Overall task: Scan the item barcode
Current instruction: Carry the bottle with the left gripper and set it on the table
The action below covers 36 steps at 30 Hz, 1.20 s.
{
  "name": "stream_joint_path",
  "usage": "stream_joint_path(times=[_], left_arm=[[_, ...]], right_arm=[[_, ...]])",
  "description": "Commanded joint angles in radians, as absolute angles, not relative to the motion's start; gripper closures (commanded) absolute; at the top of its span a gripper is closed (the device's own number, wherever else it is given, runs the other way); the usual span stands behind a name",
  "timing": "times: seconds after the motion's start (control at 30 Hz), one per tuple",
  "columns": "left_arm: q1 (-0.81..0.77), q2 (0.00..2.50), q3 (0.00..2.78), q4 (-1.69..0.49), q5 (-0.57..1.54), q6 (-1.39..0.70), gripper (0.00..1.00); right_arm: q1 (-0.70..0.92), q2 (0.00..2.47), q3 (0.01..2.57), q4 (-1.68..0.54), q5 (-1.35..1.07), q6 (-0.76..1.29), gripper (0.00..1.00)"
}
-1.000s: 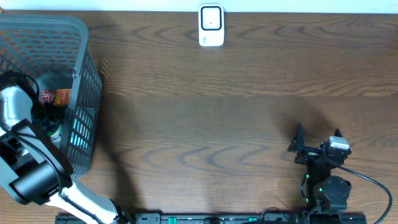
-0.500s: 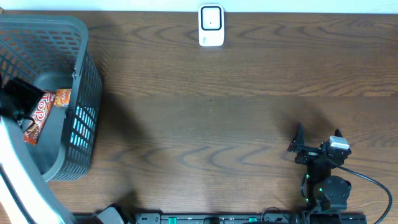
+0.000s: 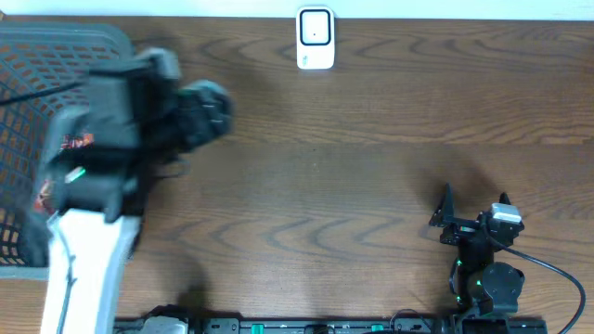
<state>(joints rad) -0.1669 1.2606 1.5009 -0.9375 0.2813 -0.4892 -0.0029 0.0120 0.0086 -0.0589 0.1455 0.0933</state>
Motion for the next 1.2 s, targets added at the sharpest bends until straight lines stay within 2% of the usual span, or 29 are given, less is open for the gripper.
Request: stream_joint_path(times=[0.0, 0.13, 0.27, 0.53, 0.73, 0.77, 0.93, 1.0, 1.07, 1.17], left_arm=[[-0.349, 1.425, 1.488, -0.940, 0.199, -0.628, 0.29], [-0.473, 1.593, 1.488, -0.939, 0.103, -0.736, 0.29], [-0.531, 1.739, 1.488, -0.936, 0.046, -0.872, 0.29], [-0.556, 1.950, 1.488, -0.879, 0.067, -1.230, 0.28], [-0.558, 2.010, 1.488, -0.817, 0.131, -1.380, 0.28], [-0.558, 2.022, 1.488, -0.813, 0.131, -1.399, 0.24], [-0.558, 2.059, 1.488, -0.813, 0.170, -1.428, 0.23], [-0.558, 2.059, 1.488, -0.813, 0.173, -1.426, 0.20], [-0.556, 2.045, 1.490, -0.813, 0.161, -1.374, 0.01], [-0.555, 2.001, 1.526, -0.846, 0.073, -1.271, 0.02]], right_arm=[[-0.009, 0.007, 0.006, -0.061, 0.141, 0.077, 0.01], [-0.009, 0.007, 0.006, -0.061, 0.141, 0.077, 0.01], [-0.009, 0.007, 0.006, -0.061, 0.141, 0.077, 0.01], [-0.009, 0.007, 0.006, -0.061, 0.141, 0.077, 0.01], [-0.009, 0.007, 0.005, -0.061, 0.141, 0.077, 0.01], [-0.009, 0.007, 0.006, -0.061, 0.141, 0.078, 0.01], [-0.009, 0.007, 0.005, -0.061, 0.141, 0.077, 0.01], [-0.009, 0.007, 0.006, -0.061, 0.141, 0.077, 0.01], [-0.009, 0.007, 0.005, -0.061, 0.141, 0.077, 0.01], [-0.009, 0.007, 0.006, -0.061, 0.141, 0.077, 0.01]])
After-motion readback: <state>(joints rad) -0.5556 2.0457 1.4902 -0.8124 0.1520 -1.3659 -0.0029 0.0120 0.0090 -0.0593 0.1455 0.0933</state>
